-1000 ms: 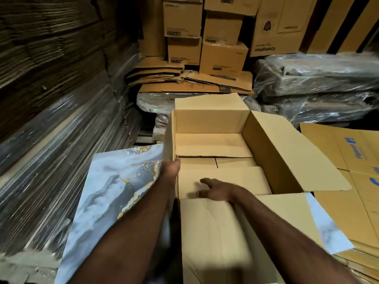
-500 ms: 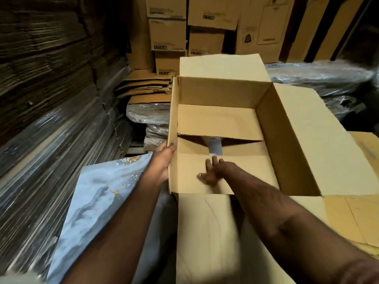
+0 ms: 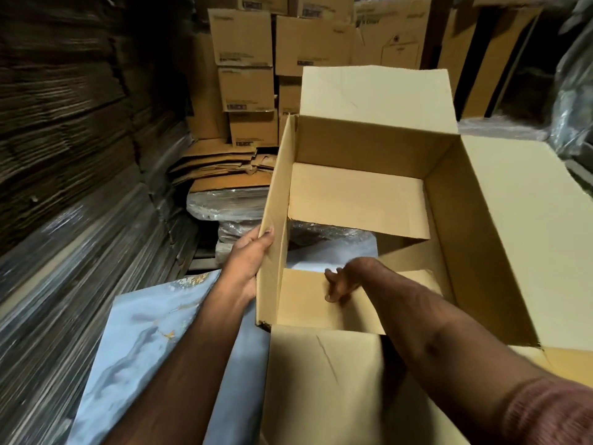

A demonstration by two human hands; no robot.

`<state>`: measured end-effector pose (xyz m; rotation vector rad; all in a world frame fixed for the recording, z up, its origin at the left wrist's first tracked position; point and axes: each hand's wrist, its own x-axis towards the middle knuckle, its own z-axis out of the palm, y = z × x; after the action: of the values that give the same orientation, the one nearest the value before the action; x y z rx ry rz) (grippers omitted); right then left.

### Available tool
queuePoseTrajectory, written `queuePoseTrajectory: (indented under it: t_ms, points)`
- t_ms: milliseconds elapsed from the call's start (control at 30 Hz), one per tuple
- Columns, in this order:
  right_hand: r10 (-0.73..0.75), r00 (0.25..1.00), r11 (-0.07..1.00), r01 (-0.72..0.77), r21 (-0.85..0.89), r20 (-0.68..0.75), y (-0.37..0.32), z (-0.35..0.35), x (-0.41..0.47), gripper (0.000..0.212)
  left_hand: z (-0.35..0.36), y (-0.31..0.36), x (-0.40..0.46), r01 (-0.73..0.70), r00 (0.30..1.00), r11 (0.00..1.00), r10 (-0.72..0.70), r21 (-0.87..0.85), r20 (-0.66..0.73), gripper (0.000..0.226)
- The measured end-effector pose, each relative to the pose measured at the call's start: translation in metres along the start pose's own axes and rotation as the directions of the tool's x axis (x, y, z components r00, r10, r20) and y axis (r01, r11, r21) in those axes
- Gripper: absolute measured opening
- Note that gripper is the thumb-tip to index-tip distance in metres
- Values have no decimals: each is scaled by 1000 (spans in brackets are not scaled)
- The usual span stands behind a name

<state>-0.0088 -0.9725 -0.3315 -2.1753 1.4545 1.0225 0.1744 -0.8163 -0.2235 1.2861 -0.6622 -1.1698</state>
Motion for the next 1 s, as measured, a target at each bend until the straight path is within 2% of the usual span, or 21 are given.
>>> queuePoseTrajectory:
  t_ms: [167,200,233,300,333,367,400,433,467,500,533,567,600,633,667,700,733,767,800,900,1000]
  points:
    - [-72,987,981,44,191,142,16,-9,20,101,-1,17,2,-27,999,1000,27,-9,42,29]
    - [-78,981,980,43,195,176,18,-6,26,94,-1,20,3,-44,998,999,44,-14,42,28]
    - [-77,978,989,50,143,194,20,-6,35,76,-2,23,4,-61,997,998,61,-11,36,28]
    - [-126,991,992,127,-7,47,12,-6,17,21,-3,29,7,-91,996,996,91,13,0,24]
    - [-179,980,983,175,-57,-88,8,-5,10,11,-5,32,8,-102,995,994,102,27,-22,21]
    - [-251,932,968,239,-76,-262,6,-9,1,10,-7,32,10,-105,993,994,106,36,-45,18]
    - [-293,833,955,282,-96,-468,4,-15,-8,11,-7,33,11,-99,993,994,101,35,-66,17]
    - [-298,665,947,297,-123,-685,3,-21,-16,13,-8,32,13,-91,992,995,94,33,-83,18]
    - [-275,457,950,265,-166,-846,2,-29,-21,15,-8,30,13,-77,992,997,79,29,-98,21]
    - [-252,250,958,201,-204,-935,-1,-38,-24,16,-8,28,14,-60,992,998,62,21,-109,25]
    - [-211,101,971,134,-197,-972,-2,-46,-30,26,-7,26,13,-45,992,999,46,11,-118,27]
    - [-154,60,985,81,-149,-986,-1,-55,-30,41,-7,24,13,-35,992,999,36,4,-125,27]
    - [-97,147,995,52,-91,-984,4,-62,-29,54,-6,23,12,-26,992,1000,27,3,-126,27]
    - [-42,339,999,45,-29,-940,12,-67,-27,61,-6,22,11,-21,992,1000,21,3,-124,26]
    - [-15,579,1000,28,2,-815,20,-71,-25,64,-5,21,11,-15,992,1000,16,7,-127,25]
    - [-15,770,1000,23,4,-638,25,-72,-25,63,-5,21,11,-11,991,1000,13,16,-136,24]
    - [-32,871,999,35,-3,-491,28,-72,-26,62,-4,21,10,-12,989,1000,14,15,-146,24]
    - [-57,886,998,63,-2,-461,29,-70,-27,60,-3,21,11,-12,987,1000,15,16,-159,23]
    - [-94,849,994,110,-1,-519,29,-68,-28,60,-2,21,13,-14,985,1000,17,15,-175,22]
    - [-191,668,972,231,-43,-719,21,-76,-36,52,-4,17,22,5,964,1000,-1,12,-266,22]
    - [-204,474,978,126,-164,-857,16,-94,-52,40,-14,8,40,9,935,998,-31,-64,-354,15]
